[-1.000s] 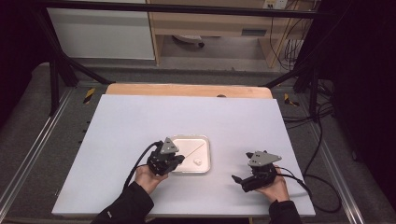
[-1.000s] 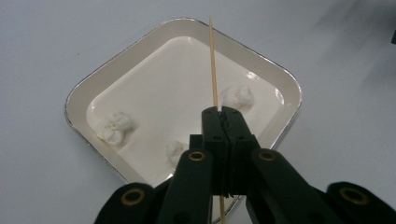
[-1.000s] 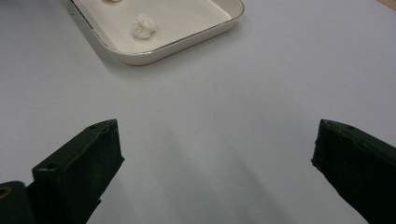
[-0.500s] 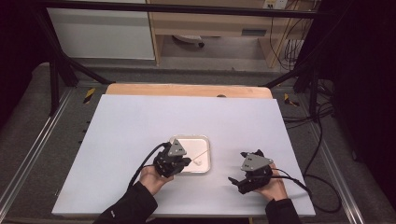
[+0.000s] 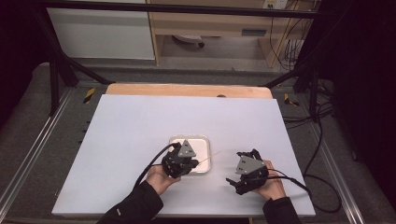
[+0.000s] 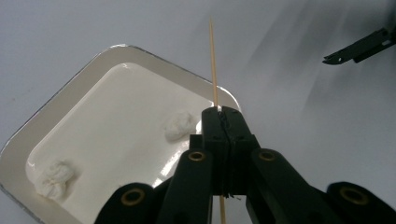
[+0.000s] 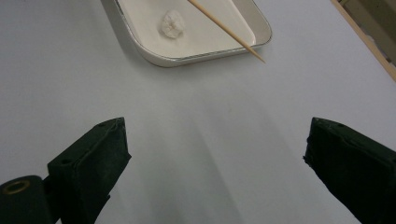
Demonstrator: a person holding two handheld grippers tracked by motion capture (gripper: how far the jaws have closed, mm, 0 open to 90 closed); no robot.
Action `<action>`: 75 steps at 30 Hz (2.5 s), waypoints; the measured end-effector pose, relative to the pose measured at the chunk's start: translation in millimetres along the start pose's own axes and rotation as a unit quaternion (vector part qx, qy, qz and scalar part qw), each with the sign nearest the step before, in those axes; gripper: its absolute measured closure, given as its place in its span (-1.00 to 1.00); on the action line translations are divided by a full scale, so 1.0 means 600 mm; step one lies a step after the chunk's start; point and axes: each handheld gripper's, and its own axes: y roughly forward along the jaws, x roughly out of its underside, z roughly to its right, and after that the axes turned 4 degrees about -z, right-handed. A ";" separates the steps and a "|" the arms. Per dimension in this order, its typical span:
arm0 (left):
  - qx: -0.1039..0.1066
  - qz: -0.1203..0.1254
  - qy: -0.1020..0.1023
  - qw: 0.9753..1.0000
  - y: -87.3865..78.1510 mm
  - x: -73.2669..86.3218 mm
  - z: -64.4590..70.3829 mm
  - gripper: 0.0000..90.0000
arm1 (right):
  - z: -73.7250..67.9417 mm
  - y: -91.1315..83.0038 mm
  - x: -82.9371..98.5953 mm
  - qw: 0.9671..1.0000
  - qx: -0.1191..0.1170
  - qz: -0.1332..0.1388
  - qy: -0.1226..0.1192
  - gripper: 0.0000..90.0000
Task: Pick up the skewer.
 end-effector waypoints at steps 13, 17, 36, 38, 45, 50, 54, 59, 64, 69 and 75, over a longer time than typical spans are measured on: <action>0.015 -0.024 0.046 0.999 0.016 -0.033 0.026 0.98 | -0.013 -0.001 -0.018 0.998 0.018 -0.007 -0.065 -0.67; 0.022 -0.028 0.058 0.998 0.019 -0.043 0.033 0.98 | -0.015 0.000 -0.018 0.997 0.020 -0.008 -0.081 -0.62; 0.041 -0.044 0.087 0.994 0.030 -0.065 0.052 0.98 | -0.021 -0.004 -0.030 0.984 0.027 -0.019 -0.178 -0.14; 0.042 -0.046 0.089 0.994 0.031 -0.067 0.054 0.98 | -0.023 -0.003 -0.030 0.983 0.028 -0.017 -0.178 -0.12; 0.047 -0.048 0.098 0.993 0.034 -0.073 0.062 0.98 | -0.027 -0.004 -0.029 0.976 0.034 -0.023 -0.214 0.11; 0.050 -0.051 0.103 0.992 0.035 -0.077 0.064 0.98 | -0.028 -0.005 -0.028 0.971 0.040 -0.022 -0.233 0.25; 0.050 -0.054 0.106 0.992 0.037 -0.078 0.068 0.98 | -0.029 -0.002 -0.027 0.969 0.036 -0.024 -0.242 0.33; 0.050 -0.053 0.105 0.992 0.038 -0.078 0.067 0.98 | -0.031 0.001 -0.026 0.967 0.029 -0.030 -0.250 0.45; 0.048 -0.057 0.107 0.991 0.038 -0.078 0.066 0.98 | -0.031 0.002 -0.026 0.964 0.030 -0.029 -0.261 0.59; 0.049 -0.060 0.109 0.991 0.040 -0.078 0.067 0.98 | -0.031 0.003 -0.027 0.960 0.030 -0.032 -0.275 0.74; 0.049 -0.062 0.108 0.991 0.040 -0.078 0.066 0.98 | -0.032 0.004 -0.026 0.959 0.031 -0.034 -0.281 0.89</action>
